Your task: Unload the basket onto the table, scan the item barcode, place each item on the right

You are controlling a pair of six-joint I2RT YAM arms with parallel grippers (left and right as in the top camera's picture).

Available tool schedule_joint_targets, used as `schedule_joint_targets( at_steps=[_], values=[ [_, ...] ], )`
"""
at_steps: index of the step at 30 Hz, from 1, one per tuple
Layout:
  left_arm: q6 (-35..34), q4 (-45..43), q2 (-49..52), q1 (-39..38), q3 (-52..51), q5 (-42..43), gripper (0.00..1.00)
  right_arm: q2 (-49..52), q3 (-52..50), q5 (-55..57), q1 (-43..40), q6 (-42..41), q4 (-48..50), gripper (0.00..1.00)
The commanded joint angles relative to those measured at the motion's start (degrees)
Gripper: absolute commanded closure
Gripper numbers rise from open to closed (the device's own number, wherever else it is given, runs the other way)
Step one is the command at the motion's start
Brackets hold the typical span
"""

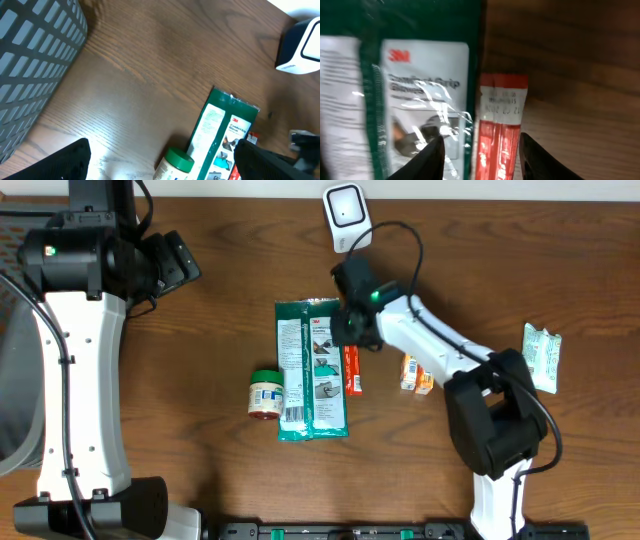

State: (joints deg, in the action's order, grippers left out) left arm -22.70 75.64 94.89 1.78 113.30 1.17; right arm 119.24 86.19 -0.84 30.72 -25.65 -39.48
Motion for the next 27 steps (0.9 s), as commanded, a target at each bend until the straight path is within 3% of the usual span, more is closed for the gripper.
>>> schedule_joint_targets(
  at_steps=[1,4,10,12,13,23,27],
  values=[
    [-0.5,0.2,0.3,0.2,0.5,-0.3,0.08,0.7,-3.2,8.8,0.9,-1.8,1.4,0.59],
    [-0.5,0.2,0.3,0.2,0.5,-0.3,0.08,0.7,-7.0,8.2,0.9,-2.5,6.4,0.66],
    [-0.5,0.2,0.3,0.2,0.5,-0.3,0.08,0.7,-11.4,8.6,0.8,-4.5,10.9,0.69],
    [-0.5,0.2,0.3,0.2,0.5,-0.3,0.08,0.6,-11.3,9.0,0.6,-3.8,10.8,0.83],
    [-0.5,0.2,0.3,0.2,0.5,-0.3,0.08,0.2,-11.1,9.0,0.4,-3.4,10.8,0.99],
    [-0.5,0.2,0.3,0.2,0.5,-0.3,0.08,-14.3,-8.8,4.5,-0.2,-3.9,5.8,0.99],
    [-0.5,0.2,0.3,0.2,0.5,-0.3,0.08,-19.5,-9.1,1.0,-0.2,-16.9,5.4,0.99]
  ],
)
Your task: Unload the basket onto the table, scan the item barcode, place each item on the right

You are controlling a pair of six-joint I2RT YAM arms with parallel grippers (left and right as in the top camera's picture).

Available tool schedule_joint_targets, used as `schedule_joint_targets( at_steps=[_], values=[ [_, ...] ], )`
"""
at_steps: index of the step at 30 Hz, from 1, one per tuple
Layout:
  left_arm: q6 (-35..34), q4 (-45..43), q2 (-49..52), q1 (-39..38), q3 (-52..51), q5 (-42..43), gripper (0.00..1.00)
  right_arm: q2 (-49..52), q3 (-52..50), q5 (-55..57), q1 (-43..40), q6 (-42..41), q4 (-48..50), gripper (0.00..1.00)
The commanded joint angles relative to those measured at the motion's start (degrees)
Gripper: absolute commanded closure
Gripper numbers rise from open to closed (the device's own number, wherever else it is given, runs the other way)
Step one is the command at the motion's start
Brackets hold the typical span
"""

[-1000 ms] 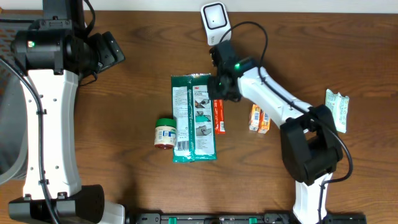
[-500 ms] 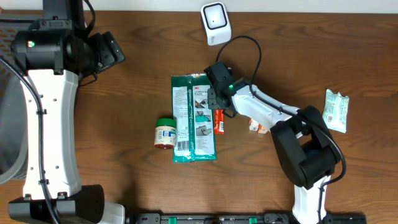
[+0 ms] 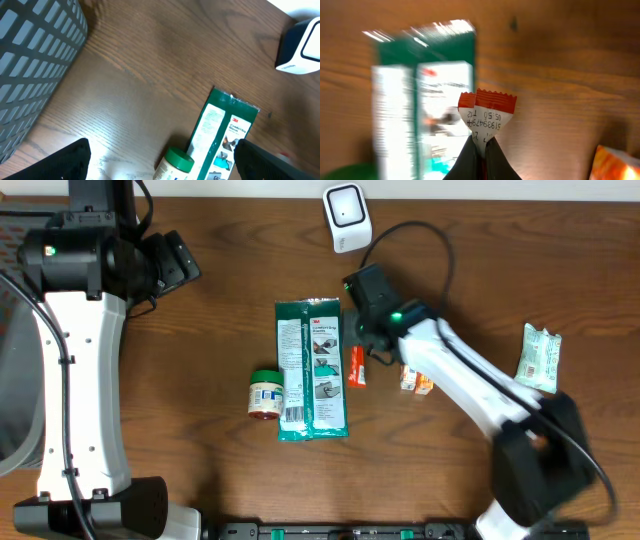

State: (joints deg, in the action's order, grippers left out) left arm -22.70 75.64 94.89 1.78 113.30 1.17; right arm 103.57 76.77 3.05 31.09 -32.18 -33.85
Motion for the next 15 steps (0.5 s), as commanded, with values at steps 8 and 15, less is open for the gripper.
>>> schedule_joint_targets(
  at_steps=[8,15],
  values=[
    [-0.5,0.2,0.3,0.2,0.5,-0.3,0.08,-0.8,-3.2,2.4,2.2,-43.8,0.2,0.99],
    [-0.5,0.2,0.3,0.2,0.5,-0.3,0.08,3.7,-7.2,5.3,5.8,-55.8,5.5,0.98]
  ],
)
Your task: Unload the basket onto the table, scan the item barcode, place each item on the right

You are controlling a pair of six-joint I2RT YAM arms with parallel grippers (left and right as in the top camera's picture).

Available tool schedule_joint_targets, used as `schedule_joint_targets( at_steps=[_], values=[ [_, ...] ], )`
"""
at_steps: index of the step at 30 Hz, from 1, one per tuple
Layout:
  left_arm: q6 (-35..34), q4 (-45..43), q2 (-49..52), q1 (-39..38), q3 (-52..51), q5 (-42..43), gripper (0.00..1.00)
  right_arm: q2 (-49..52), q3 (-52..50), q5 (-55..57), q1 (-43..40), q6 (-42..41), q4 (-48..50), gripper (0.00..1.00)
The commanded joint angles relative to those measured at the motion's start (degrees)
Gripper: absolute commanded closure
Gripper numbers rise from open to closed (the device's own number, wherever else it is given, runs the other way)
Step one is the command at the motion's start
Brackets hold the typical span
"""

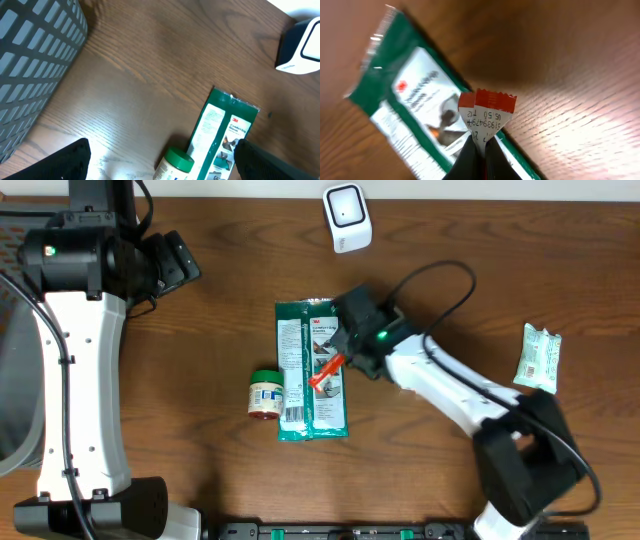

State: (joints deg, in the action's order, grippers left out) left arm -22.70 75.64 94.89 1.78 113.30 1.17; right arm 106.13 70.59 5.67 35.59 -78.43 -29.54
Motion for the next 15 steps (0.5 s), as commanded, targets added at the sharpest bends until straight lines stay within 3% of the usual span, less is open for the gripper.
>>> schedule_joint_targets(
  at_steps=[1,6,9,11,13,15],
  values=[
    [-0.5,0.2,0.3,0.2,0.5,-0.3,0.08,1.7,-1.1,2.7,1.5,-10.1,1.8,0.98],
    [-0.5,0.2,0.3,0.2,0.5,-0.3,0.08,3.2,-1.2,3.9,2.0,-13.9,3.0,0.93],
    [-0.5,0.2,0.3,0.2,0.5,-0.3,0.08,3.3,-1.2,4.5,2.0,-15.8,3.1,0.54],
    [-0.5,0.2,0.3,0.2,0.5,-0.3,0.08,3.3,-1.2,4.6,2.0,-15.8,3.1,0.19],
    [-0.5,0.2,0.3,0.2,0.5,-0.3,0.08,3.3,-1.2,4.6,2.0,-15.8,3.1,0.06],
    [-0.5,0.2,0.3,0.2,0.5,-0.3,0.08,3.3,-1.2,4.6,2.0,-14.2,3.2,0.04]
  ],
)
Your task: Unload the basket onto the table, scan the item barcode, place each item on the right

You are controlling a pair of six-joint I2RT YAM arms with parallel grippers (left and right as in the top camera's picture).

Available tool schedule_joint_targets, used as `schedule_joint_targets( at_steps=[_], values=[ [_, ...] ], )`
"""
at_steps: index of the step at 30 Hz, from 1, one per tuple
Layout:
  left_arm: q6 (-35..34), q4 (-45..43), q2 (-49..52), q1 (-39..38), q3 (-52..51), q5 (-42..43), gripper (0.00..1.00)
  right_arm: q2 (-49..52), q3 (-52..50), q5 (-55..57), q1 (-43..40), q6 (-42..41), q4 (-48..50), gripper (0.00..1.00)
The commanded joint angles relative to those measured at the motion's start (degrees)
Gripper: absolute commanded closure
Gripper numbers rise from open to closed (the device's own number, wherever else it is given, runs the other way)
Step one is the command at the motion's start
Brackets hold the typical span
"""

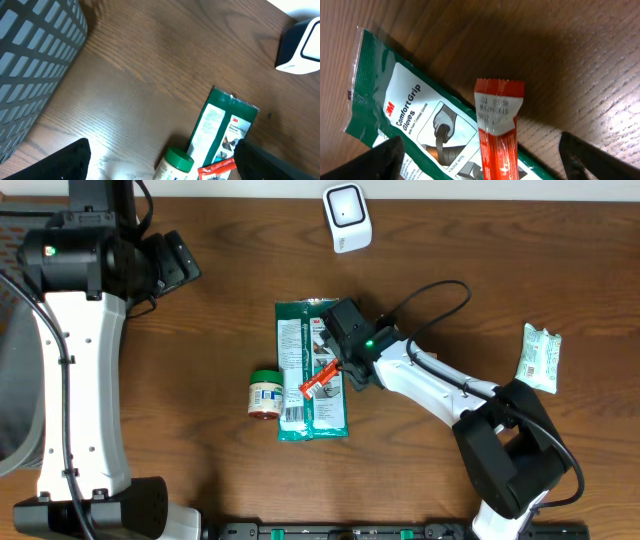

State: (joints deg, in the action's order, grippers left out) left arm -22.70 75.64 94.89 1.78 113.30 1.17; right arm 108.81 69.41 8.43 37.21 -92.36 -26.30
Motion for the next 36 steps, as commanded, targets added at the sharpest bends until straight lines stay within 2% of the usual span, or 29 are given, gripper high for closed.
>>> schedule_joint_targets(
  at_steps=[1,3,6,9,11,14,15,16,17,18,19,20,21,23,25,28,30,34,36],
  values=[
    [-0.5,0.2,0.3,0.2,0.5,-0.3,0.08,0.4,0.1,2.1,0.3,1.4,0.2,0.05],
    [-0.5,0.2,0.3,0.2,0.5,-0.3,0.08,-0.5,0.4,3.3,0.2,6.1,0.5,0.05],
    [-0.5,0.2,0.3,0.2,0.5,-0.3,0.08,-3.7,1.6,8.2,-0.1,18.1,0.5,0.07],
    [-0.5,0.2,0.3,0.2,0.5,-0.3,0.08,-8.2,3.0,12.1,-0.3,33.5,-0.1,0.22],
    [-0.5,0.2,0.3,0.2,0.5,-0.3,0.08,-12.1,3.6,11.7,-0.4,47.7,-0.1,0.32],
    [-0.5,0.2,0.3,0.2,0.5,-0.3,0.08,-17.8,3.9,4.7,-0.5,74.6,-0.7,0.53],
    [-0.5,0.2,0.3,0.2,0.5,-0.3,0.08,-19.5,3.9,1.6,-0.5,81.9,-1.9,0.69],
    [-0.5,0.2,0.3,0.2,0.5,-0.3,0.08,-21.6,3.9,-1.2,-0.5,90.0,-3.9,0.98],
    [-0.5,0.2,0.3,0.2,0.5,-0.3,0.08,-23.3,3.9,-1.4,-0.5,96.6,-5.8,0.99],
    [-0.5,0.2,0.3,0.2,0.5,-0.3,0.08,-24.5,3.9,-1.1,-0.5,102.4,-7.3,0.98],
    [-0.5,0.2,0.3,0.2,0.5,-0.3,0.08,-26.0,3.9,0.1,-0.5,107.3,-9.1,0.67],
    [-0.5,0.2,0.3,0.2,0.5,-0.3,0.08,-27.1,3.9,2.0,-0.5,109.4,-10.4,0.07],
    [-0.5,0.2,0.3,0.2,0.5,-0.3,0.08,-28.3,3.9,4.0,-0.5,110.0,-11.4,0.01],
    [-0.5,0.2,0.3,0.2,0.5,-0.3,0.08,-30.3,3.9,2.8,-0.4,110.9,-14.7,0.01],
    [-0.5,0.2,0.3,0.2,0.5,-0.3,0.08,-31.3,3.9,-3.3,-0.4,119.4,-18.7,0.07],
    [-0.5,0.2,0.3,0.2,0.5,-0.3,0.08,-31.1,3.9,-10.4,-1.1,130.7,-24.2,0.04],
    [-0.5,0.2,0.3,0.2,0.5,-0.3,0.08,-30.0,3.9,-13.3,-2.5,132.4,-24.9,0.01],
    [-0.5,0.2,0.3,0.2,0.5,-0.3,0.08,-26.2,3.9,-18.1,-5.7,137.3,-24.9,0.06],
    [-0.5,0.2,0.3,0.2,0.5,-0.3,0.08,-23.6,3.9,-19.5,-6.7,141.9,-24.9,0.05]
  ],
)
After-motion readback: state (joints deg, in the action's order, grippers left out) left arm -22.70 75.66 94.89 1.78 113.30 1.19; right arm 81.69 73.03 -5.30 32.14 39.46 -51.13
